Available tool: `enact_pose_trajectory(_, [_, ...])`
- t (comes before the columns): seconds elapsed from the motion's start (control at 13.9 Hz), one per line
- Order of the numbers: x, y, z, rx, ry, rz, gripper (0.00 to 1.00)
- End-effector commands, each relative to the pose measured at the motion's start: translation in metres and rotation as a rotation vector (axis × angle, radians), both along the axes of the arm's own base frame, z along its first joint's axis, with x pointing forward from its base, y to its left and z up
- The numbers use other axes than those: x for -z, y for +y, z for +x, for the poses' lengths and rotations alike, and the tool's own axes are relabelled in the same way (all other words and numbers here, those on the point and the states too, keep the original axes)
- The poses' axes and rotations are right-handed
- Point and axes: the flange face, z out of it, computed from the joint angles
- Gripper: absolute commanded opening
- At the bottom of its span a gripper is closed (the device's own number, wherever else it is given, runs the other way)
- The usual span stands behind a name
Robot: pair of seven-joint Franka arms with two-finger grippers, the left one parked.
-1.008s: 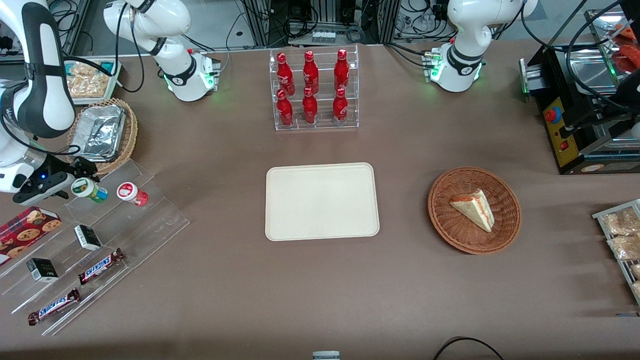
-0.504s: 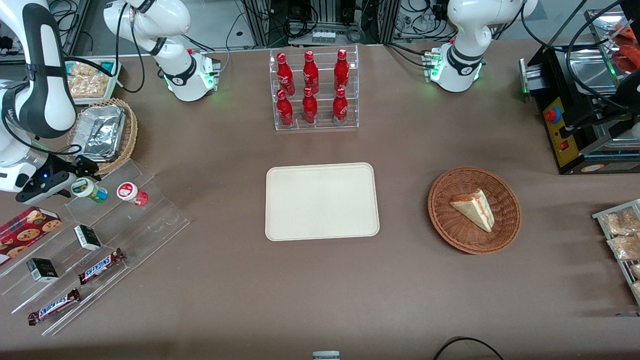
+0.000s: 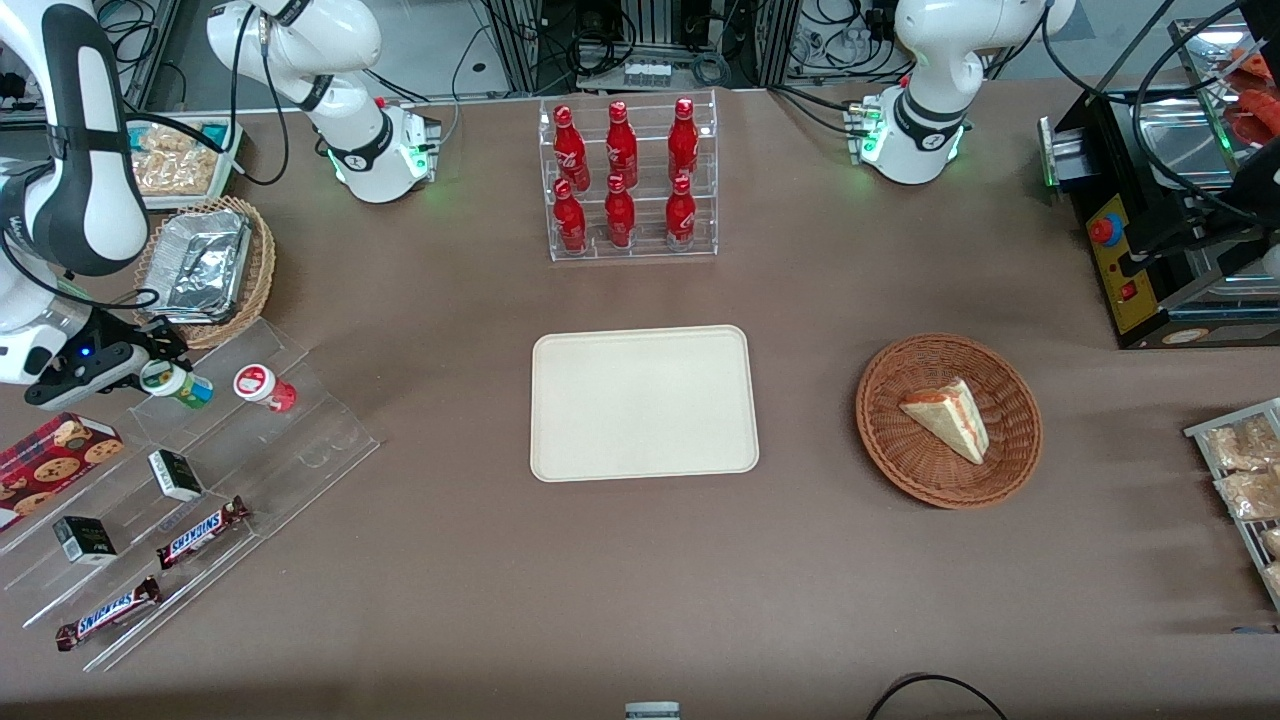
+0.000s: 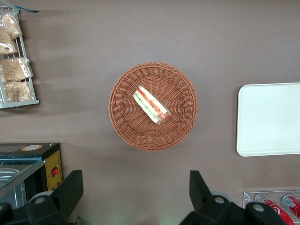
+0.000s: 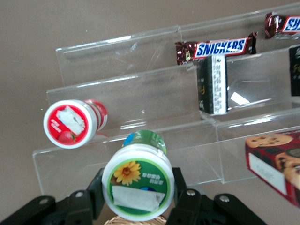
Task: Place green gum on tray
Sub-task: 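Close the right gripper on the green-lidded gum jar, then lift the gum jar and carry it over the cream tray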
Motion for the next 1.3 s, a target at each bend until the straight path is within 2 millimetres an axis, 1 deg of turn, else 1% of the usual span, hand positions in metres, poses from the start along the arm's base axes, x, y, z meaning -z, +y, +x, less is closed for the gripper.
enact_pose_trajectory(0.0, [-0.049, 0.012, 0.017, -0.032, 0.006, 0.021, 0.00])
enact_pose_trajectory(0.14, [-0.080, 0.031, 0.031, -0.038, 0.018, 0.033, 0.00])
enact_pose_trajectory(0.22, [-0.093, 0.043, 0.036, 0.001, 0.030, 0.047, 0.00])
enact_pose_trajectory(0.29, [-0.106, 0.065, 0.043, 0.012, 0.035, 0.053, 0.00])
enact_pose_trajectory(0.43, [-0.124, 0.135, 0.054, 0.026, 0.043, 0.067, 0.00])
enact_pose_trajectory(0.5, [-0.127, 0.168, 0.056, 0.066, 0.053, 0.064, 0.00])
enact_pose_trajectory(0.58, [-0.128, 0.196, 0.056, 0.098, 0.057, 0.062, 0.00])
enact_pose_trajectory(0.72, [-0.125, 0.262, 0.053, 0.162, 0.070, 0.057, 0.00])
enact_pose_trajectory(0.86, [-0.116, 0.328, 0.049, 0.249, 0.089, 0.044, 0.00])
enact_pose_trajectory(1.01, [-0.094, 0.399, 0.042, 0.356, 0.105, 0.009, 0.00])
enact_pose_trajectory(1.15, [-0.075, 0.459, 0.040, 0.448, 0.098, -0.026, 0.00])
enact_pose_trajectory(1.22, [-0.061, 0.482, 0.042, 0.493, 0.092, -0.042, 0.00])
